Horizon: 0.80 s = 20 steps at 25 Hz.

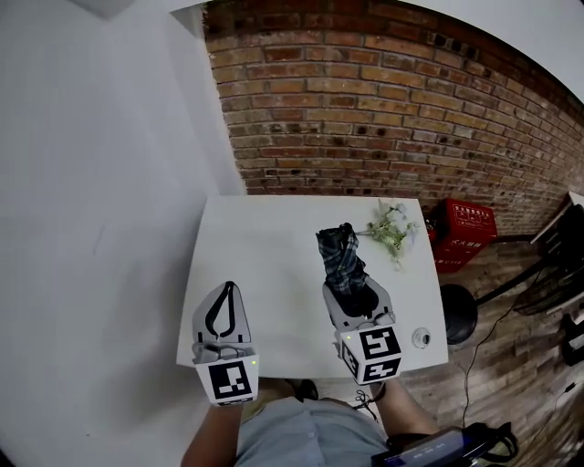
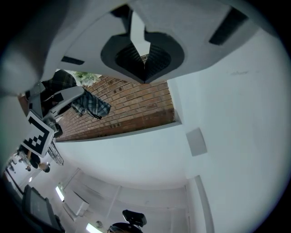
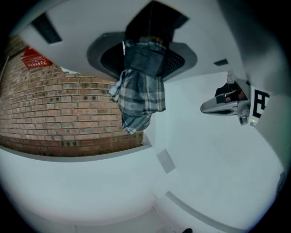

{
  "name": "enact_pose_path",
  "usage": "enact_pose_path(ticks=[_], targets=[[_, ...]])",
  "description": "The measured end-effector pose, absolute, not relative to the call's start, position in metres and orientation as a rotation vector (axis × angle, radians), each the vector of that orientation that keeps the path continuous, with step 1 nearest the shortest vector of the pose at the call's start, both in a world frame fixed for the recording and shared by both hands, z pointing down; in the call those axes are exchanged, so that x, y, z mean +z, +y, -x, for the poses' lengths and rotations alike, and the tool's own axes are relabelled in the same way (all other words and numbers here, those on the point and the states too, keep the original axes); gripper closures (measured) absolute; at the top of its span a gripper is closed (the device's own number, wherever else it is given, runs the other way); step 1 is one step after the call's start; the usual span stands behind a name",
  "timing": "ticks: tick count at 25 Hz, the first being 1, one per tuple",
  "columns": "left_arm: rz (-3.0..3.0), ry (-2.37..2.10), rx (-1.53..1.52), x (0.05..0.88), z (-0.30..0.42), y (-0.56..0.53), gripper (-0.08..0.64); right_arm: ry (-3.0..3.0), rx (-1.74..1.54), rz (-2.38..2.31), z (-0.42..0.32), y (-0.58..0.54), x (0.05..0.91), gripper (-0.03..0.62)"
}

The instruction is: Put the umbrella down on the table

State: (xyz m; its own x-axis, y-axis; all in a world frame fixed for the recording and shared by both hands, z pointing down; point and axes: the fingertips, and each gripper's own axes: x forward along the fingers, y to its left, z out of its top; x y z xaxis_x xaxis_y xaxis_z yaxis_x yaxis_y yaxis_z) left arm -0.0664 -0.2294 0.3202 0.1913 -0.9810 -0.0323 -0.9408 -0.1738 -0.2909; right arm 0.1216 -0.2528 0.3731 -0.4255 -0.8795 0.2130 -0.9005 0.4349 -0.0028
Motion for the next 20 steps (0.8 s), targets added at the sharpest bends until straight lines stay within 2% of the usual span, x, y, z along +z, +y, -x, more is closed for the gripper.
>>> enact_pose_path(ticks=[20], targets=[[2.291,1.888,-0.285,0.358,0.116,-0.293,0.554,-2.448,0.231,-1.465,-0.062,-0.312,0.408,0.38]])
